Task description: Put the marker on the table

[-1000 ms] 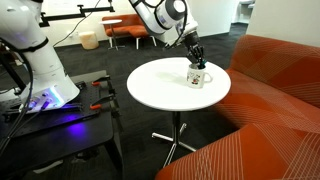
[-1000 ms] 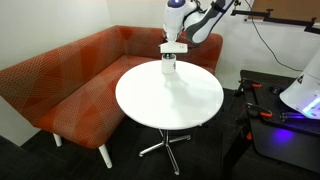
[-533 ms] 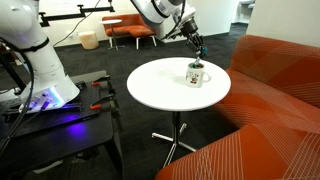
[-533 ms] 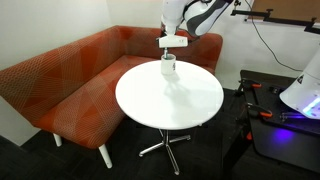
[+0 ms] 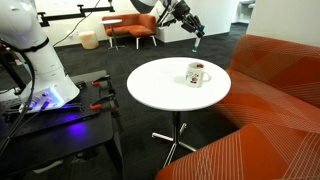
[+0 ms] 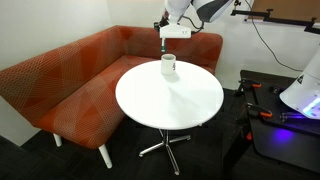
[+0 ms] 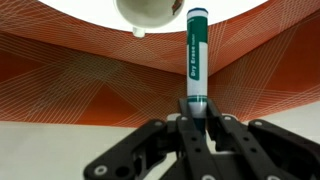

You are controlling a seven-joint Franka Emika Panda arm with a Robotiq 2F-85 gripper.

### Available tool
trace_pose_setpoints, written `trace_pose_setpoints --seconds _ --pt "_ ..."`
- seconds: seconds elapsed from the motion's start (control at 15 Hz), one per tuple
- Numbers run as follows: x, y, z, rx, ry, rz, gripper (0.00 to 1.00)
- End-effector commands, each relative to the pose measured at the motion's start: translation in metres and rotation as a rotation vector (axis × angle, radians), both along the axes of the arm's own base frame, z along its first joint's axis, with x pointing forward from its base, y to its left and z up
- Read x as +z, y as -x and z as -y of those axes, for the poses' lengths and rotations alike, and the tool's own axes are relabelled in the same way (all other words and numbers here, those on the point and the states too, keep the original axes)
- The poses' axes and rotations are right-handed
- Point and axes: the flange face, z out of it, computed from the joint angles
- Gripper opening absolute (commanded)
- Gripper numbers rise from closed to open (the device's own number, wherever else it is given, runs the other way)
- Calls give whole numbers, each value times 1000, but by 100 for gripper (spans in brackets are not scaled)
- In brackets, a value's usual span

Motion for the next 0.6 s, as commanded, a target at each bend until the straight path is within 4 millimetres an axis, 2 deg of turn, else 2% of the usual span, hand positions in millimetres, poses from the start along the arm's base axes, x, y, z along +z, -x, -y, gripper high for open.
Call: trace_pose_setpoints --seconds 0.0,0.27,0.53 --pt "22 24 -13 69 -72 51 5" --pt "17 34 -22 177 -223 54 5" --pt "-9 47 -30 278 -358 3 5"
